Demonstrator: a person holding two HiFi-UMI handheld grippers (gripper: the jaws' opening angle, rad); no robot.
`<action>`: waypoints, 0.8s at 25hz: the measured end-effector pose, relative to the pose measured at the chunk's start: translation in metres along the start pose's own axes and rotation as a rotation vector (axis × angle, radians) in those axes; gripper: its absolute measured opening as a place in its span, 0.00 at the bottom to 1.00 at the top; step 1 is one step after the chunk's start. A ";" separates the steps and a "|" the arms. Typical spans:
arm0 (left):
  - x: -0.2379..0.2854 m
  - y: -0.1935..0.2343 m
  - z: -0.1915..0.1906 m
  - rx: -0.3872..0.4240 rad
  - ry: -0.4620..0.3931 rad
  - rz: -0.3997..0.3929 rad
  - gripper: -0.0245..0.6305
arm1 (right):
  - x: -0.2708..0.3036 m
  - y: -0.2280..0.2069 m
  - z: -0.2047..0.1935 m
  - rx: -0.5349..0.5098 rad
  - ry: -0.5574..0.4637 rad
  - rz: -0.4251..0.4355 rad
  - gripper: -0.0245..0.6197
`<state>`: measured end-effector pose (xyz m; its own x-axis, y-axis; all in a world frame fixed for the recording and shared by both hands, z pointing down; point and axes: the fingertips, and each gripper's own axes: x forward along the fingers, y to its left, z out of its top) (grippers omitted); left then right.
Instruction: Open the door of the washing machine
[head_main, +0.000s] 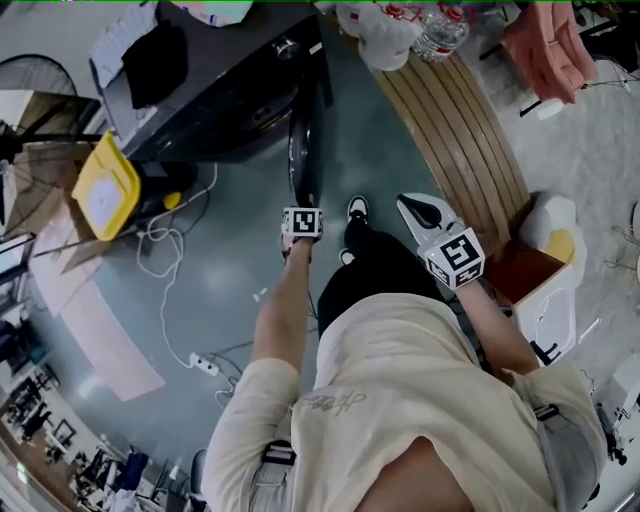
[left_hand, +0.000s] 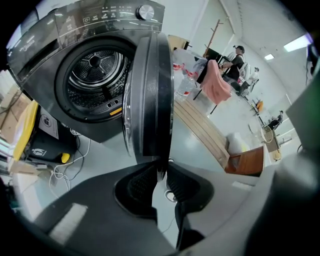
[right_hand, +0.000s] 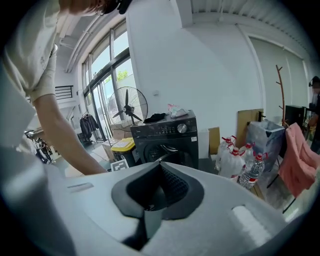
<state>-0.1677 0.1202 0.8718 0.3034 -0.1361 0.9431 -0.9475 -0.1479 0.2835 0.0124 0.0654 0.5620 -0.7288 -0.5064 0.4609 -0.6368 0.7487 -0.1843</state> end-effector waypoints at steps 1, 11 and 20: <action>0.000 0.005 0.005 0.020 -0.011 0.018 0.16 | -0.005 0.002 -0.001 0.001 0.001 -0.005 0.04; -0.003 0.010 0.022 0.066 -0.091 0.051 0.14 | -0.065 0.035 -0.010 -0.061 -0.003 -0.079 0.04; -0.003 -0.009 0.026 0.043 -0.140 0.051 0.13 | -0.095 0.045 -0.025 -0.055 0.008 -0.093 0.04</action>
<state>-0.1572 0.0963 0.8619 0.2686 -0.2796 0.9218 -0.9579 -0.1787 0.2249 0.0599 0.1580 0.5318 -0.6653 -0.5713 0.4806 -0.6865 0.7212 -0.0929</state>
